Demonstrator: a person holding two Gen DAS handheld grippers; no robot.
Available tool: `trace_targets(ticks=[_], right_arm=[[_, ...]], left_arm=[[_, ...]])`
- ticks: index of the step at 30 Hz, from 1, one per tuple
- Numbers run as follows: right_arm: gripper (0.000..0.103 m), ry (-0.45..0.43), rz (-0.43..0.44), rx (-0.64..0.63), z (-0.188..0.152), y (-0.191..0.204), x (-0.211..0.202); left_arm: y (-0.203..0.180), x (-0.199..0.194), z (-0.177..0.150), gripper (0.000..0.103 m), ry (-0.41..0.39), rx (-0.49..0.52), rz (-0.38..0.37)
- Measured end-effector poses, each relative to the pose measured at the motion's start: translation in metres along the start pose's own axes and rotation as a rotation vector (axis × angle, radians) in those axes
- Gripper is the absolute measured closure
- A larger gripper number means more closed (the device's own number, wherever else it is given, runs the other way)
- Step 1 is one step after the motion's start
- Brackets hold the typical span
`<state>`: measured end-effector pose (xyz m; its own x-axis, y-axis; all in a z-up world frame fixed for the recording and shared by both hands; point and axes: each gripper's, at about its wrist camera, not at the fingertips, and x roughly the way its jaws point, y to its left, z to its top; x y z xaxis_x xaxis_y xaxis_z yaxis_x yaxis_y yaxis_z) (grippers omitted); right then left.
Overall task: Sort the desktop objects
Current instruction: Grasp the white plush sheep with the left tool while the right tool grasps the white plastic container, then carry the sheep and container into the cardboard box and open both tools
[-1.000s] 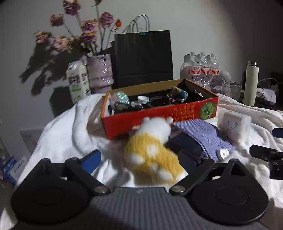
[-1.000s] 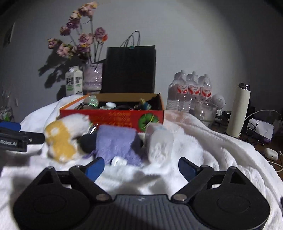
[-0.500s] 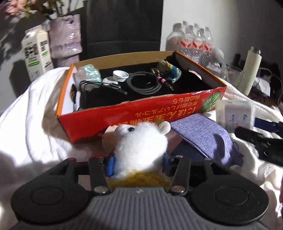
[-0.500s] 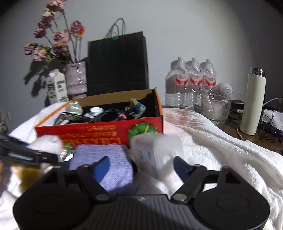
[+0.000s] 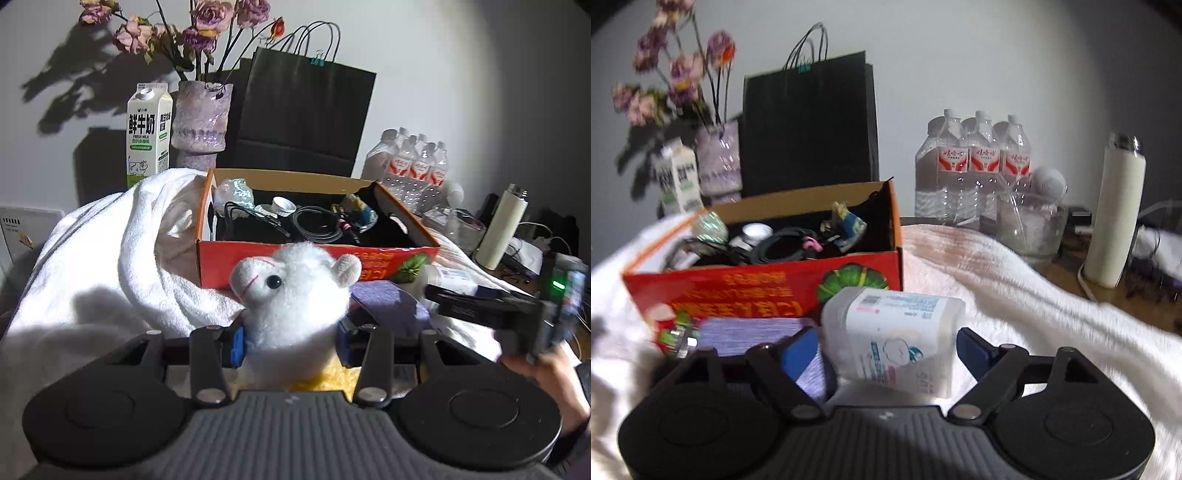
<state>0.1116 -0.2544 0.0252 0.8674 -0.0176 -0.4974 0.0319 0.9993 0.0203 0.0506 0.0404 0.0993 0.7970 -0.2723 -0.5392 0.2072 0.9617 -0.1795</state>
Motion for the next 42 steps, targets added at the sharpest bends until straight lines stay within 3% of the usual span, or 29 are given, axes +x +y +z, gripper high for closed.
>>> trace_targets(ticks=[6,9,16,20,24,29,33,36,39,42], right_arm=[[0.022,0.03,-0.002,0.051,0.005,-0.005,0.014],[0.022,0.014,-0.015,0.112,0.003,-0.008,0.001],[0.022,-0.11,0.11,0.156,-0.028,-0.003,-0.111],[0.022,-0.086,0.131,0.099,-0.053,0.004,-0.155],[0.022,-0.093,0.144,0.045,-0.057,0.009,-0.185],[0.022,-0.187,0.182,-0.018,-0.022,0.013,-0.205],[0.022,-0.239,0.231,-0.077,0.027,0.018,-0.192],[0.022,-0.234,0.265,-0.097,0.075,0.021,-0.157],[0.022,-0.092,0.298,-0.091,0.128,0.024,-0.093],[0.022,0.116,0.266,-0.082,0.167,0.03,-0.013]], left_arm=[[-0.004,-0.018,-0.018,0.057,-0.005,-0.016,-0.011],[-0.004,-0.028,-0.027,0.057,-0.015,-0.032,-0.002],[0.0,-0.06,-0.056,0.057,-0.04,-0.108,-0.001],[-0.009,-0.066,-0.068,0.057,-0.008,-0.093,-0.032],[-0.011,-0.075,-0.055,0.057,-0.054,-0.086,-0.039],[-0.002,-0.073,0.002,0.057,-0.098,-0.021,0.001],[0.009,-0.043,0.066,0.057,-0.088,-0.033,0.018],[0.021,0.0,0.111,0.057,-0.032,-0.079,-0.023],[0.031,0.059,0.14,0.057,0.064,-0.096,-0.022],[0.035,0.125,0.152,0.057,0.195,-0.067,0.008]])
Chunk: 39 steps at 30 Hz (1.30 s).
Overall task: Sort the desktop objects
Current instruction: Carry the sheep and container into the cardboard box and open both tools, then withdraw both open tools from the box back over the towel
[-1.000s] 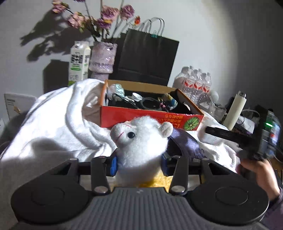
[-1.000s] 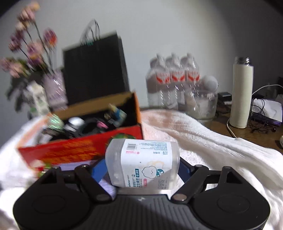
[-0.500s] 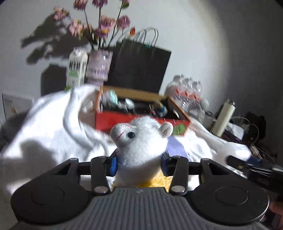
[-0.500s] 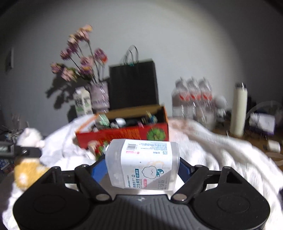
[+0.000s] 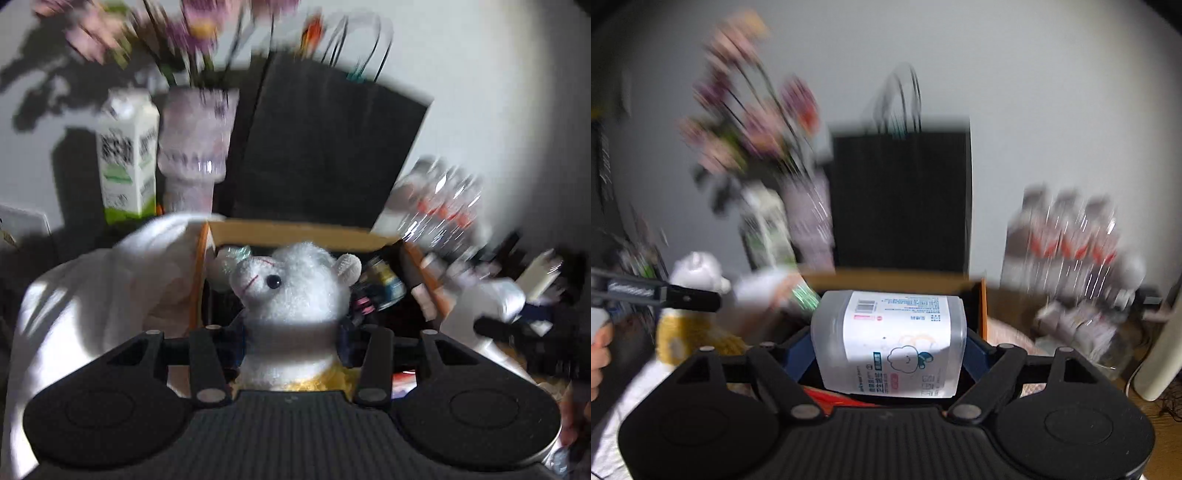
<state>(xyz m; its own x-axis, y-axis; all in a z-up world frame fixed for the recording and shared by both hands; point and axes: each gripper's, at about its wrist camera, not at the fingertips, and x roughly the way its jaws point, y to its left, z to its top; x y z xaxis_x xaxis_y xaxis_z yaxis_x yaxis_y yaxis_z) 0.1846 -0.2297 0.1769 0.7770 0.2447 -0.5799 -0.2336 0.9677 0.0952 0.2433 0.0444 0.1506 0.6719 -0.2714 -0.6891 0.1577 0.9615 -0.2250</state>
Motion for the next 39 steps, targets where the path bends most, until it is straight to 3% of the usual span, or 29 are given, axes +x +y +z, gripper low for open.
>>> trace_targets(ticks=[2,4,6,8,10,13,15,17,19,25,31,34,36,39], right_arm=[[0.022,0.15,-0.045,0.017,0.016,-0.008,0.046],[0.022,0.284,-0.074,0.032,0.02,-0.015,0.086],[0.022,0.381,-0.114,0.029,0.019,-0.017,0.114],[0.022,0.442,-0.155,0.013,0.014,-0.016,0.135],[0.022,0.496,-0.177,0.005,0.006,-0.014,0.152],[0.022,0.501,-0.24,-0.047,0.002,-0.001,0.167],[0.022,0.53,-0.265,-0.061,0.0,0.002,0.174],[0.022,0.524,-0.273,-0.074,0.004,0.004,0.172],[0.022,0.485,-0.258,-0.063,0.011,0.005,0.162],[0.02,0.338,-0.204,0.014,0.046,0.003,0.114],[0.018,0.184,-0.146,0.048,0.054,0.012,0.065],[0.018,0.15,-0.129,0.045,0.046,0.015,0.044],[0.018,0.112,-0.107,0.041,0.033,0.016,0.027],[0.016,0.055,-0.079,0.009,-0.001,0.019,0.004]], left_arm=[[-0.001,0.039,0.009,0.057,0.103,0.049,0.021],[0.004,0.063,0.012,0.057,0.124,0.029,0.086],[0.005,0.083,0.015,0.056,0.15,0.033,0.092],[0.005,0.099,0.016,0.055,0.173,0.047,0.105],[0.003,0.108,0.014,0.054,0.138,0.052,0.134],[-0.004,0.116,0.008,0.054,0.091,0.118,0.2],[-0.002,0.117,0.008,0.052,0.083,0.106,0.206],[0.0,0.112,0.012,0.041,0.086,0.094,0.197],[0.003,0.1,0.018,0.021,0.074,0.081,0.188],[0.002,0.05,0.039,0.021,0.004,0.023,0.215],[-0.012,0.015,0.034,0.021,0.033,0.034,0.254],[-0.018,-0.004,0.016,0.02,0.045,0.056,0.274],[-0.023,-0.023,-0.008,0.018,0.007,0.093,0.247],[-0.032,-0.043,-0.051,0.018,-0.039,0.172,0.267]])
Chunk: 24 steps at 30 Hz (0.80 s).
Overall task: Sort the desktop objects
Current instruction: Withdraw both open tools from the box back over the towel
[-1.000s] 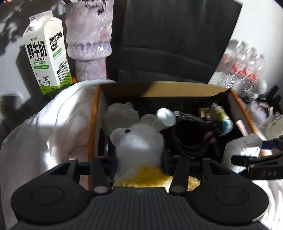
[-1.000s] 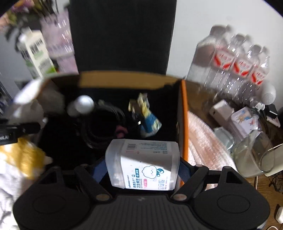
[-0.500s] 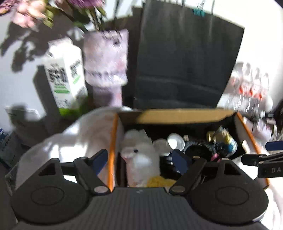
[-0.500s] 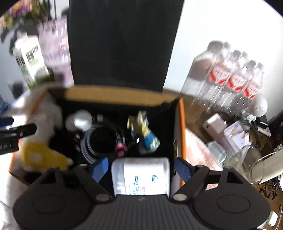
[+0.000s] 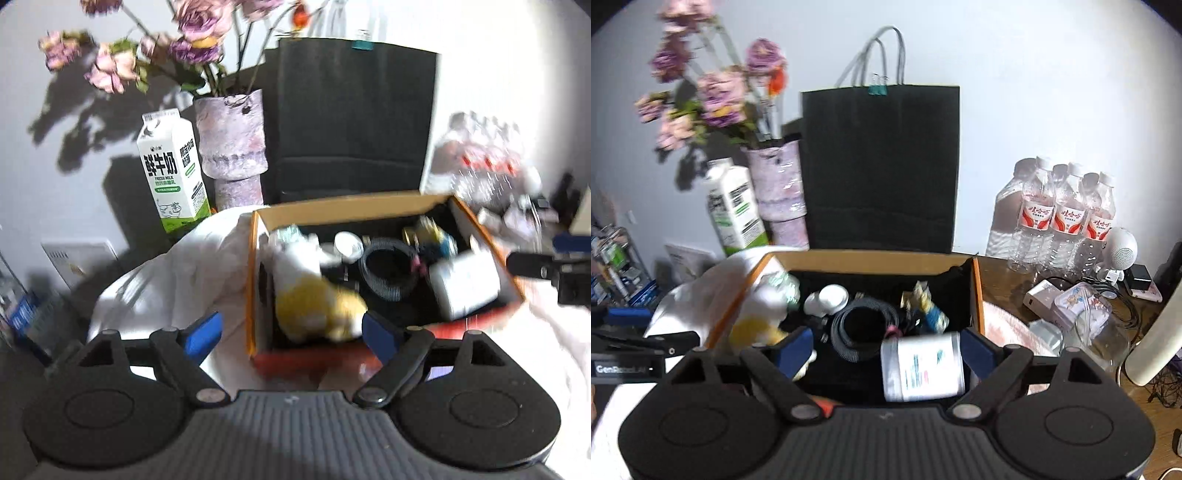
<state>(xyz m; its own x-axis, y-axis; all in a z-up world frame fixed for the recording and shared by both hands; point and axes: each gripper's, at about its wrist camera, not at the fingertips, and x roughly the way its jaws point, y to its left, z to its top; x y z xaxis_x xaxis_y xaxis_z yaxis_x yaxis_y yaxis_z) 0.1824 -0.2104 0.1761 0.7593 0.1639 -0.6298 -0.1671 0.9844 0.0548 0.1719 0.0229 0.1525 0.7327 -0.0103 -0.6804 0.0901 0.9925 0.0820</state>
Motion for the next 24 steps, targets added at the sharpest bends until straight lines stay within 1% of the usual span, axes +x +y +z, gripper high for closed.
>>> trace_targets(ticks=[2,4,5,8,11,13,14,15,16,18,20,22,24], right_arm=[[0.016,-0.024,0.003,-0.003,-0.029,0.001,-0.012],[0.016,-0.055,0.002,-0.008,-0.062,0.003,-0.027],[0.016,-0.074,0.015,-0.012,-0.079,0.005,-0.036],[0.016,-0.131,0.048,-0.037,-0.134,0.013,-0.061],[0.016,-0.15,0.061,-0.027,-0.188,0.021,-0.081],[0.016,-0.163,0.088,-0.012,-0.222,0.027,-0.095],[0.016,-0.181,0.09,-0.016,-0.237,0.03,-0.101],[0.016,-0.197,0.079,-0.031,-0.252,0.036,-0.109],[0.016,-0.214,0.061,-0.055,-0.263,0.041,-0.115],[0.016,-0.237,0.023,-0.088,-0.281,0.048,-0.126],[0.016,-0.234,0.007,-0.082,-0.289,0.052,-0.132],[0.019,-0.228,0.017,-0.085,-0.293,0.051,-0.136],[0.02,-0.24,0.016,-0.102,-0.294,0.051,-0.139]], left_arm=[[-0.005,-0.017,-0.029,0.018,-0.032,0.026,0.01],[-0.006,-0.04,-0.063,0.018,-0.085,-0.014,-0.009],[-0.006,-0.05,-0.079,0.018,-0.107,-0.034,-0.033],[-0.003,-0.078,-0.13,0.015,-0.146,-0.116,-0.075],[-0.004,-0.096,-0.172,0.014,-0.137,-0.16,-0.125],[-0.005,-0.105,-0.194,0.014,-0.069,-0.207,-0.158],[-0.006,-0.112,-0.205,0.014,-0.054,-0.227,-0.202],[-0.008,-0.12,-0.215,0.014,-0.057,-0.233,-0.248],[-0.01,-0.129,-0.224,0.014,-0.064,-0.232,-0.259],[-0.018,-0.141,-0.234,0.012,-0.096,-0.194,-0.218],[-0.027,-0.144,-0.24,0.012,-0.119,-0.149,-0.166],[-0.032,-0.139,-0.241,0.012,-0.114,-0.125,-0.141],[-0.033,-0.131,-0.245,0.012,-0.094,-0.129,-0.143]])
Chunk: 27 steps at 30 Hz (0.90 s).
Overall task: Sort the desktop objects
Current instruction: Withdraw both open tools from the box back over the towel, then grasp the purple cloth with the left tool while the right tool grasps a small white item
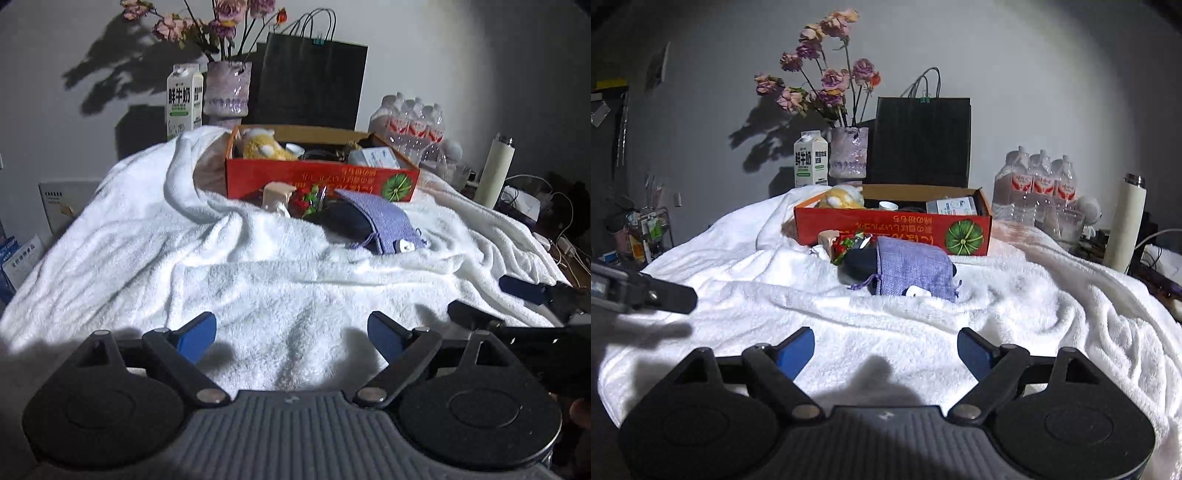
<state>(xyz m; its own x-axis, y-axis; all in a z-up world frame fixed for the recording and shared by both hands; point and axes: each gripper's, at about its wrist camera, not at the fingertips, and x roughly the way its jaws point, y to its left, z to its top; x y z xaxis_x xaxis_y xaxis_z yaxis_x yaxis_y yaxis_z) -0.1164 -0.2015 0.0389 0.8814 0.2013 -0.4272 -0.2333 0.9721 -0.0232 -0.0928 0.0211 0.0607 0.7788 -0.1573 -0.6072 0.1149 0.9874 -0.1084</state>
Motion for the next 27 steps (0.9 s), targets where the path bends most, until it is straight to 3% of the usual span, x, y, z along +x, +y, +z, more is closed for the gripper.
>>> trace_targets(ticks=[3,5,7,12,15,16,19,21,24,26,27], right_arm=[[0.022,-0.009,-0.017,0.006,0.002,-0.004,0.001],[0.036,-0.009,0.001,0.032,0.001,-0.01,0.004],[0.042,0.006,0.009,0.046,0.002,-0.014,0.014],[0.05,0.011,0.003,0.053,0.025,-0.024,0.052],[0.059,0.057,0.013,0.076,0.039,-0.033,0.092],[0.06,0.075,0.004,0.078,0.042,-0.035,0.105],[0.062,0.11,0.0,0.089,0.042,-0.036,0.131],[0.063,0.135,0.003,0.097,0.037,-0.036,0.143],[0.064,0.157,0.013,0.109,0.028,-0.038,0.151],[0.065,0.151,0.033,0.142,0.027,-0.043,0.15],[0.067,0.152,0.042,0.161,0.027,-0.046,0.15]], left_arm=[[0.001,0.012,-0.005,0.012,0.019,-0.007,-0.019],[0.001,0.019,-0.005,0.012,0.018,-0.012,-0.035],[-0.002,0.023,0.001,0.015,-0.017,-0.015,-0.058],[-0.017,0.058,0.055,0.025,-0.087,-0.011,-0.103],[-0.025,0.106,0.089,0.026,-0.044,-0.025,-0.152],[-0.031,0.124,0.098,0.031,-0.029,-0.013,-0.153],[-0.046,0.169,0.116,0.035,-0.002,0.026,-0.126],[-0.055,0.198,0.124,0.038,0.063,0.045,-0.077],[-0.062,0.22,0.13,0.042,0.094,0.047,-0.099],[-0.065,0.228,0.135,0.054,0.097,0.044,-0.108],[-0.066,0.23,0.137,0.072,0.103,0.036,-0.12]])
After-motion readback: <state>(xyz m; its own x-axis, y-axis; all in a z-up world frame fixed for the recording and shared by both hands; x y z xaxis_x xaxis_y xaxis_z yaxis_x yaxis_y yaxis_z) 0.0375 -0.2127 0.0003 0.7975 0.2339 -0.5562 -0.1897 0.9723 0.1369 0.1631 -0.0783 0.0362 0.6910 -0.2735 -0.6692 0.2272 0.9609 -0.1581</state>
